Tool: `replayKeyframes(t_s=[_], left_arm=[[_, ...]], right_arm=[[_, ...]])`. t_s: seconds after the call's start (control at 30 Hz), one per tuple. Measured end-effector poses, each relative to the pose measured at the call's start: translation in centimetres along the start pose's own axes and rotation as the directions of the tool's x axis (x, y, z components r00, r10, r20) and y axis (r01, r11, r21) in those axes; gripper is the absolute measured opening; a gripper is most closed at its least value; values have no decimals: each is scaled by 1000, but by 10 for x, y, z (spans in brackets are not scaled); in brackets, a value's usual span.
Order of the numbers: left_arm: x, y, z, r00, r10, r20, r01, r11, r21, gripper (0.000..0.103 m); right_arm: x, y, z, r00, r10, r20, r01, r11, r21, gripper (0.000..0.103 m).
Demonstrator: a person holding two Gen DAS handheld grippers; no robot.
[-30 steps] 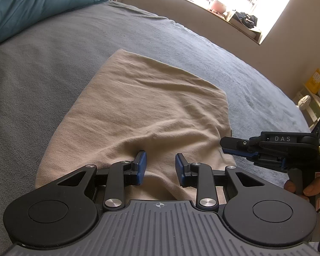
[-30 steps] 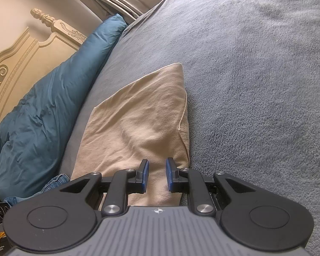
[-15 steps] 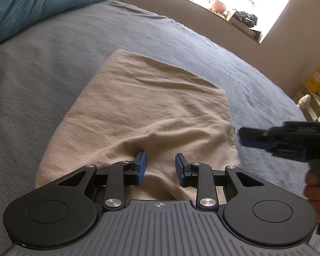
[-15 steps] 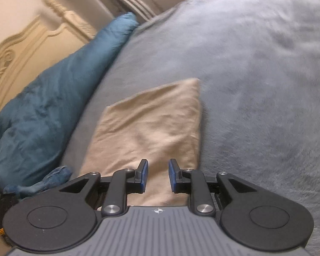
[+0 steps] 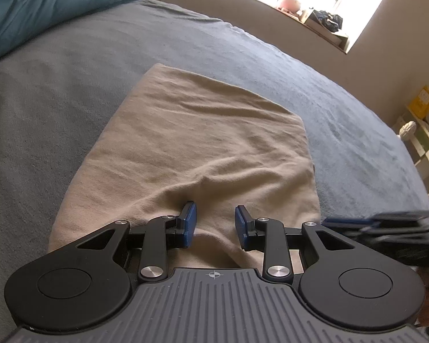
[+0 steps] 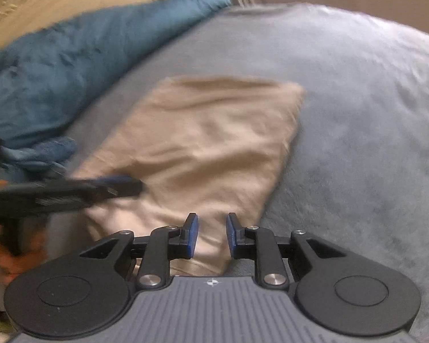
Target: Fold clothes
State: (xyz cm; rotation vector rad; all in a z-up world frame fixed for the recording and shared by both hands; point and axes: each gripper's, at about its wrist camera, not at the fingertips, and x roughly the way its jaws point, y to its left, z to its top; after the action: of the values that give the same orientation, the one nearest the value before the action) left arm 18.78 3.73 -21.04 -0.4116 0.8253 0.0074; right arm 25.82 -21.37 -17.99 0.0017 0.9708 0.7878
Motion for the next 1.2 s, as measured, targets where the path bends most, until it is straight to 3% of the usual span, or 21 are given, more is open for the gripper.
replayKeyframes(t_s=[0.1,0.27,0.4,0.53,0.63,0.7,0.83,0.93,1.0,1.2], left_arm=[[0,0,0,1000,-3,-2,3,1000,-2,30],[0,-2,0,1000,2,-11,-2,1000,20,30],[-7,-5,2,1000,17,3,-17,998,54,30],[-32,2,3,997,11,71,-14,999,48,30],[-31,14,1,996,63,55,-65,997,31,32],[-23,24,-1,998,60,31,-60,998,-2,31],[-27,18,1,997,74,30,-74,997,13,31],[-32,10,6,994,99,34,-101,994,43,32],[-34,3,9,993,106,43,-108,992,63,32],[-21,-19,19,995,102,23,-104,984,145,32]], right_arm=[[-14,11,-2,998,54,8,-54,997,-63,23],[8,21,-28,996,27,-85,-38,991,-129,25],[2,17,-25,997,46,-62,-52,994,-93,25],[-22,13,-23,998,56,-13,-56,996,-75,25],[-40,-1,-24,998,40,41,-40,999,10,26],[-48,-19,-30,997,28,72,-36,994,107,27],[-48,-50,-45,998,16,56,-30,967,252,27],[-47,-65,-57,993,101,58,-114,936,332,30],[-43,-71,-65,984,166,66,-179,906,384,38],[-11,-85,-78,954,289,79,-288,807,516,39]])
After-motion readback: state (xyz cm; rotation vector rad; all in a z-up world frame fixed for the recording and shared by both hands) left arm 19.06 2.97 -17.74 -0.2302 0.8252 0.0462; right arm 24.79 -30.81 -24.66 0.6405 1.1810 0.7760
